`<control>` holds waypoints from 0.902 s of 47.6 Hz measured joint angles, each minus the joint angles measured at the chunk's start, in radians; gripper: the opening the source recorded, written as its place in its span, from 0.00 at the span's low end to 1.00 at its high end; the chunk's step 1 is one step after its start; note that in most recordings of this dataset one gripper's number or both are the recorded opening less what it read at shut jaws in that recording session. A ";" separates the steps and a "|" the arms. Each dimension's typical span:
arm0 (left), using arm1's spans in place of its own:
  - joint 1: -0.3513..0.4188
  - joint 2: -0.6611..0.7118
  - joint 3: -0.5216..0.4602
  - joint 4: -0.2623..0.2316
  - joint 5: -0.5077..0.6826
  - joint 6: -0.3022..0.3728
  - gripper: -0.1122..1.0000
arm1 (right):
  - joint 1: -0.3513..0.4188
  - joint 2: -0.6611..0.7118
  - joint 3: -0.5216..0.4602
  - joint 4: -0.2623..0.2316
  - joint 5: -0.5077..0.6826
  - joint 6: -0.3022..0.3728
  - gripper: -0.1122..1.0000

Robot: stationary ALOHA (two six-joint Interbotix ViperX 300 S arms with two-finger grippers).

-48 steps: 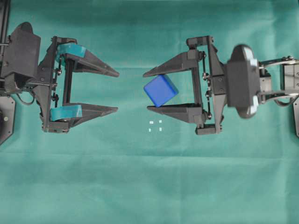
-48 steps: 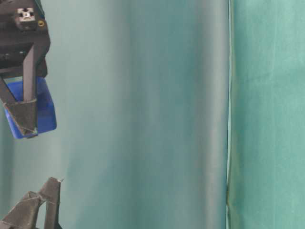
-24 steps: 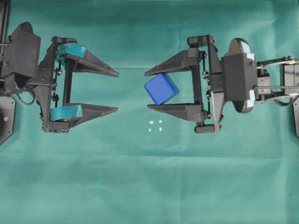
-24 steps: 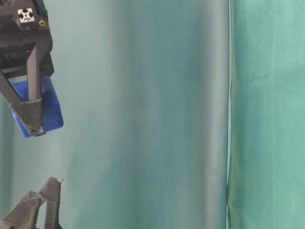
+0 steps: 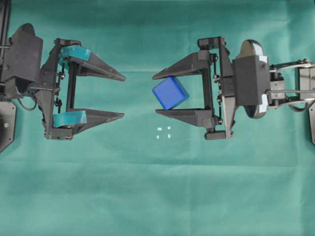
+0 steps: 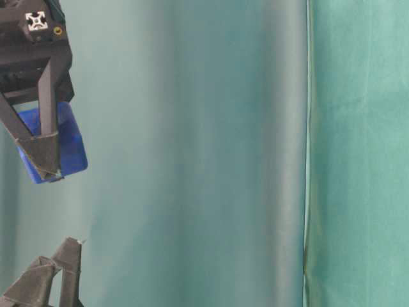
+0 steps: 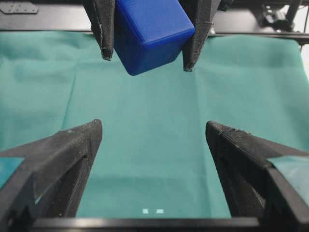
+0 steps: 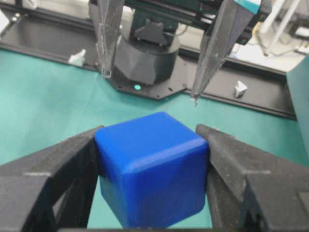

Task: Handover the blue block to the right arm after grasping it with the left arm, then place it in the designated position.
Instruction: 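Carry the cube with the right gripper toward the white marker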

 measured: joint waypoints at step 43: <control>0.000 -0.002 0.000 0.000 0.000 0.000 1.00 | 0.000 0.000 -0.002 0.000 0.025 0.005 0.66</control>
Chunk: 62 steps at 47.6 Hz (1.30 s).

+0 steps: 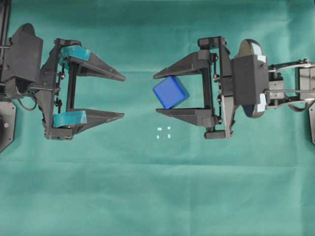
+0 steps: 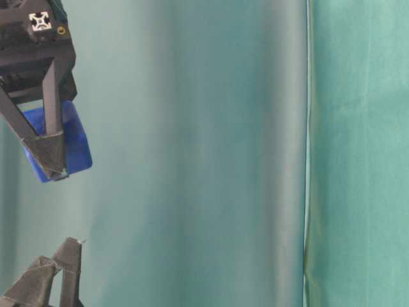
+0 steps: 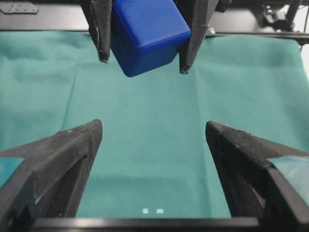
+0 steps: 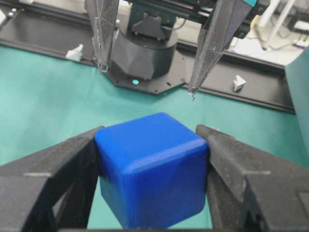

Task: Handover the blue block to the right arm after grasping it with the left arm, then place it in the designated position.
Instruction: 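Carry the cube with the right gripper toward the white marker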

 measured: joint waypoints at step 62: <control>0.000 0.002 0.000 0.000 0.000 -0.003 1.00 | 0.038 -0.002 0.012 0.115 0.414 0.049 0.66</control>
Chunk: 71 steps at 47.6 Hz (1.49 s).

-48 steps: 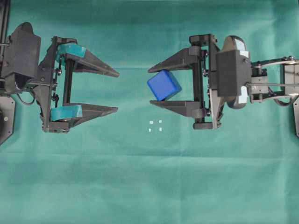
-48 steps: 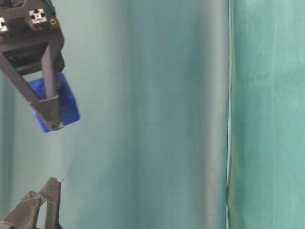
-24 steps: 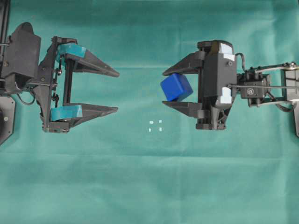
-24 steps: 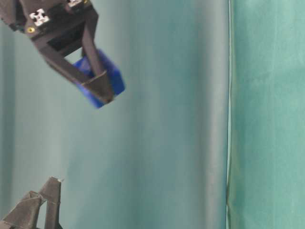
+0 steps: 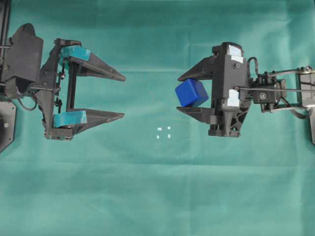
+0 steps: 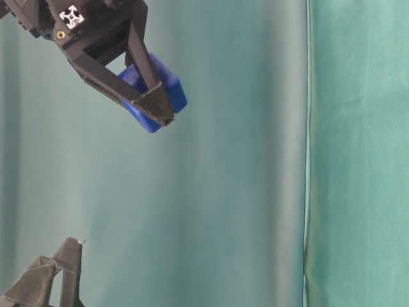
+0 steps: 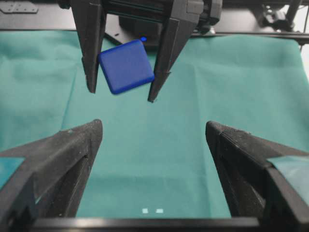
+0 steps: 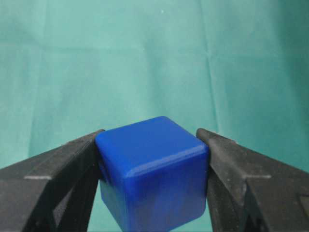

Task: Handover the blue block to the right arm after grasping it with the left arm, then place it in the designated position.
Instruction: 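Carry the cube with the right gripper toward the white marker, then lower the cube with the right gripper onto the marker spot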

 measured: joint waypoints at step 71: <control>0.000 0.000 0.000 0.000 0.000 0.002 1.00 | -0.005 0.502 0.011 0.104 -0.476 0.006 0.66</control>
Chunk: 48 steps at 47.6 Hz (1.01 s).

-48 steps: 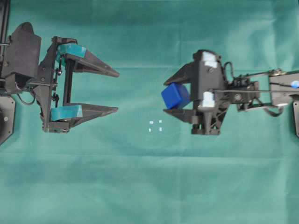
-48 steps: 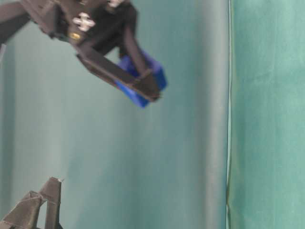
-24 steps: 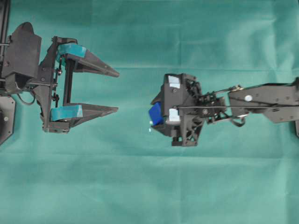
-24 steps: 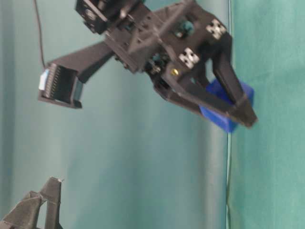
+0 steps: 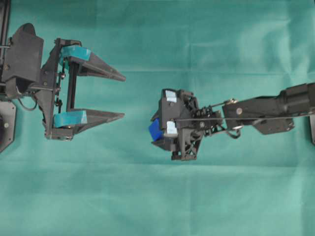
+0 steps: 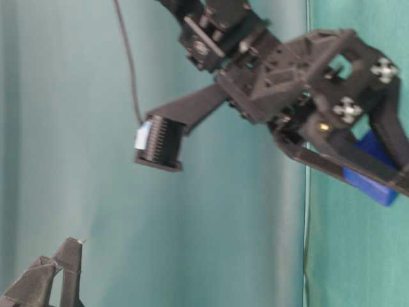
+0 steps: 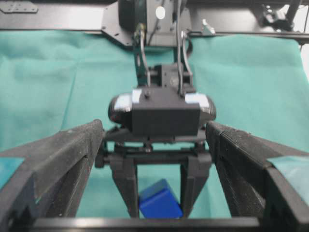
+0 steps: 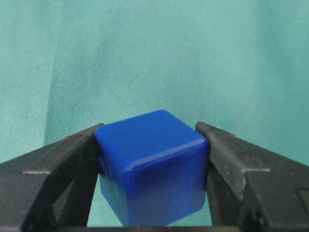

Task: Handover the blue block to the right arm after grasping it with the left arm, then place it in the designated position.
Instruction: 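Lower the cube with the right gripper onto the marker spot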

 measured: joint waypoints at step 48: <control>0.000 0.002 0.000 0.000 0.000 -0.002 1.00 | -0.009 0.092 -0.025 -0.003 -0.095 -0.008 0.66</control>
